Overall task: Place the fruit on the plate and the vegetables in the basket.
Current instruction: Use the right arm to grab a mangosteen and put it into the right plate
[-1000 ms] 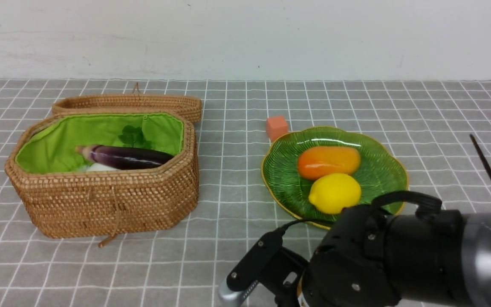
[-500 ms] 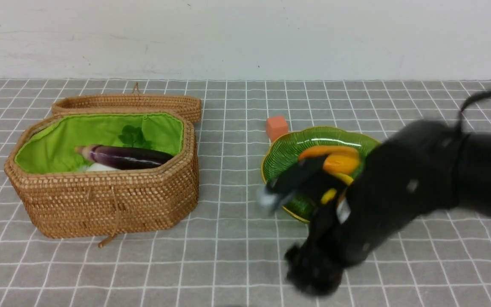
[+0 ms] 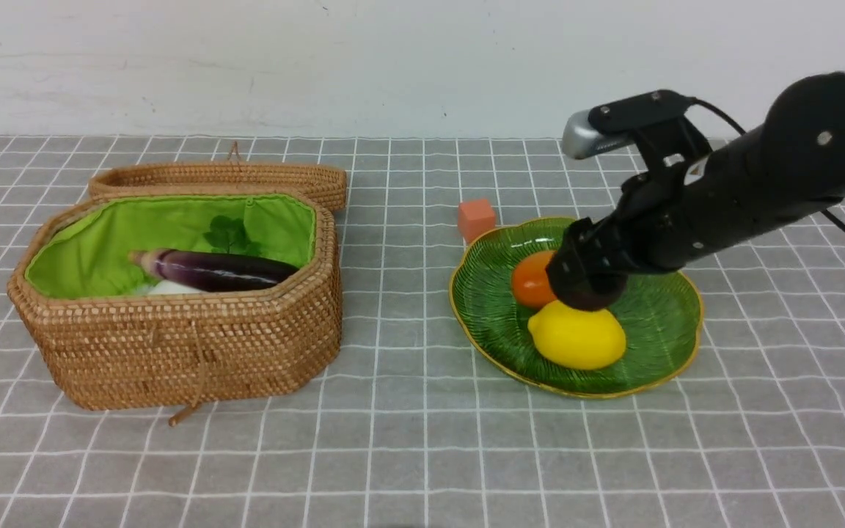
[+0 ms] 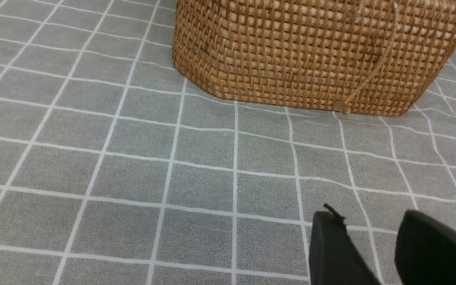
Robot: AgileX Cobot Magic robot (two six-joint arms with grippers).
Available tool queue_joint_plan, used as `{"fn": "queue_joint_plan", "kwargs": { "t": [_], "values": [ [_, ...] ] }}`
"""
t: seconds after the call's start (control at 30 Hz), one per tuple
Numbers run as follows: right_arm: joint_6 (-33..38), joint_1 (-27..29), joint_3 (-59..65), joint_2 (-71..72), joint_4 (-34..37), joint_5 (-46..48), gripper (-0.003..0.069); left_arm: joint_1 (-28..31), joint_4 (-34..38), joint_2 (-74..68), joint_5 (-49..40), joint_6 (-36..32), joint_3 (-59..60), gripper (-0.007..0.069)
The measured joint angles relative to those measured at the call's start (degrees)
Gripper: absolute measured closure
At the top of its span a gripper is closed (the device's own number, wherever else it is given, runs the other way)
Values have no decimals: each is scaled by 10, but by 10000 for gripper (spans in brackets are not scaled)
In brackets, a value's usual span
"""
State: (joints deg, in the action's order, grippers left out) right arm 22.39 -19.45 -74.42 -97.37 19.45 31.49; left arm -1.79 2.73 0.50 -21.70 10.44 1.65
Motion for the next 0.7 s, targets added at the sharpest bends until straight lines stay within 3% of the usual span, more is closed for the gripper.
{"fn": "queue_joint_plan", "kwargs": {
  "t": [0.43,0.57,0.7],
  "values": [
    [13,0,0,-58,7,-36,92,0,0,0,0,0,0,386],
    [13,0,0,-59,7,-23,6,0,0,0,0,0,0,386],
    [7,0,0,-48,7,-9,-19,0,0,0,0,0,0,386]
  ]
}}
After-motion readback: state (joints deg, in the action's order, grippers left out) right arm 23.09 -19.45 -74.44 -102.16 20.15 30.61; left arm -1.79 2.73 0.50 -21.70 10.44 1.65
